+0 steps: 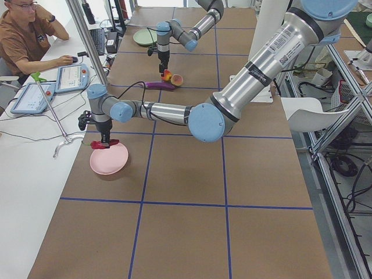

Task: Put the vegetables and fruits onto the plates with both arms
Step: 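Grasp red fruit with right gripper while left lowers chili onto plate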

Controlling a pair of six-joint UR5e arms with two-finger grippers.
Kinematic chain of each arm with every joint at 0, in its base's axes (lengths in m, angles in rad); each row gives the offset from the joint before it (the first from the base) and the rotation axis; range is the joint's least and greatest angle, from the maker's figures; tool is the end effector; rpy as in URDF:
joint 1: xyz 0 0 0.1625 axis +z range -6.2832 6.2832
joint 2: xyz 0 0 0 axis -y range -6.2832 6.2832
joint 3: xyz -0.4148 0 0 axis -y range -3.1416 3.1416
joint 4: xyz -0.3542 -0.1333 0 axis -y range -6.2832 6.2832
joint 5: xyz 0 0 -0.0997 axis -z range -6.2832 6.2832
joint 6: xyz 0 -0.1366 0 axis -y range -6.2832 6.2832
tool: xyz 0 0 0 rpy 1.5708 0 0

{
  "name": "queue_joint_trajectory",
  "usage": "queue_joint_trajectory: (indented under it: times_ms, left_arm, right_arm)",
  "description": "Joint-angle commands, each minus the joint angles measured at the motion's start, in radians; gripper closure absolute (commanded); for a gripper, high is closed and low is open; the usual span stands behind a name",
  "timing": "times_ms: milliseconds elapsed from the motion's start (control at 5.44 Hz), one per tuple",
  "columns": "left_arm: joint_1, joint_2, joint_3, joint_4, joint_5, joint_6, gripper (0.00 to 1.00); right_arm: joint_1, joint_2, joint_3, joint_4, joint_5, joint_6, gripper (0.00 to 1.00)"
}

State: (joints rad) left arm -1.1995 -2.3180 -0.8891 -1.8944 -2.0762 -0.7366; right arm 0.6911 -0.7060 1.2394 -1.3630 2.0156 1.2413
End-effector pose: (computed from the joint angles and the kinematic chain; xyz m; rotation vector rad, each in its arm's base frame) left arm 0.2178 -0.7446 0.5164 0.0615 0.6261 -0.2549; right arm -0.5516 -0.5530 0.2752 -0.0142 -0.8432 0.1752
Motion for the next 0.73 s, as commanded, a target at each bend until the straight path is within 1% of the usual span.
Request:
queue_joint_trajectory:
  times_ms: [0, 184, 367, 551]
  left_arm:
    - [0.0, 0.0, 0.027, -0.032, 0.005, 0.002, 1.0]
    - [0.0, 0.0, 0.027, -0.032, 0.007, 0.0, 1.0]
    - [0.0, -0.003, 0.041, -0.034, 0.043, 0.002, 1.0]
    - [0.0, -0.007, 0.051, -0.038, 0.047, 0.002, 1.0]
  right_arm:
    - [-0.011, -0.004, -0.008, -0.017, -0.012, -0.002, 0.01]
    - [-0.015, -0.006, -0.008, -0.024, -0.014, 0.004, 0.09]
    - [-0.015, -0.003, -0.008, -0.025, -0.012, 0.015, 0.52]
    - [-0.013, -0.003, -0.006, -0.025, -0.012, 0.014, 1.0]
